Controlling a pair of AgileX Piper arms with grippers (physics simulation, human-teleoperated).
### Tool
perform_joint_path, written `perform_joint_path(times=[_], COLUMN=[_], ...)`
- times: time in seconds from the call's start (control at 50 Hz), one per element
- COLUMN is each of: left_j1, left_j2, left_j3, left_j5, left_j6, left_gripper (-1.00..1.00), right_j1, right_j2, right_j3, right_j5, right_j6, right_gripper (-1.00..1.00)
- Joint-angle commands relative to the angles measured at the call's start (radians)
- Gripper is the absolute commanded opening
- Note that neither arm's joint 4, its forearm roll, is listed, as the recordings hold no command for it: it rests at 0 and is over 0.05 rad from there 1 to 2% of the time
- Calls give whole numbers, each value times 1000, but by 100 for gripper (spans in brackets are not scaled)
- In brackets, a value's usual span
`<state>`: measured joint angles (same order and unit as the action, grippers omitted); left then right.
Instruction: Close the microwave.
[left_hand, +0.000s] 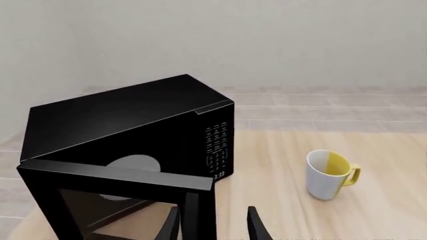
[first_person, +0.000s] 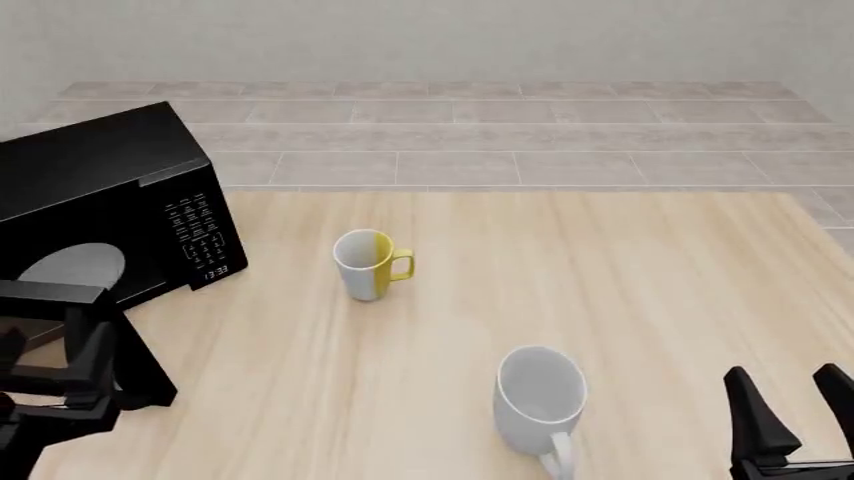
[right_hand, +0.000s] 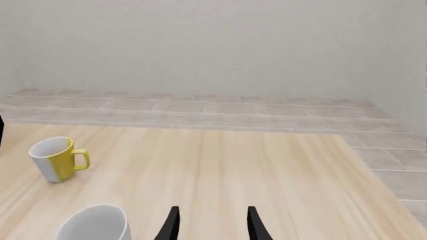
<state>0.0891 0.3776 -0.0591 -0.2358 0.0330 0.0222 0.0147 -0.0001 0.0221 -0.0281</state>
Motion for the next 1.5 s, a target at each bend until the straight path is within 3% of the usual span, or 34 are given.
perform_joint_path(times=[0.02, 0.26, 0.6, 0.64, 0.66, 0.72, 1.2, 1.5], left_j1=[-15, -12, 4, 1, -22, -12, -13, -6], left_j2=[70, 81, 161, 174, 206, 211, 296, 400], left_j3=[1, -19, -19, -17, -14, -12, -2, -10], left_j5=[-48, -39, -108, -120, -138, -145, -221, -301], left_j6=[-10, -22, -22, -29, -68, -33, -72, -47], left_gripper=[100, 100, 100, 100, 100, 100, 100, 100], right_j1=[-4, -12, -2, -1, -2, 0, 5, 3], right_j2=[-6, -9, -9, -10, -10, -10, -13, -13], right_j3=[0, 0, 0, 0, 0, 0, 0, 0], right_j5=[6, 5, -3, -3, -4, -4, -9, -6], right_j6=[-1, -8, -15, -12, -12, -13, -15, -18], right_gripper=[100, 100, 100, 100, 100, 100, 100, 100])
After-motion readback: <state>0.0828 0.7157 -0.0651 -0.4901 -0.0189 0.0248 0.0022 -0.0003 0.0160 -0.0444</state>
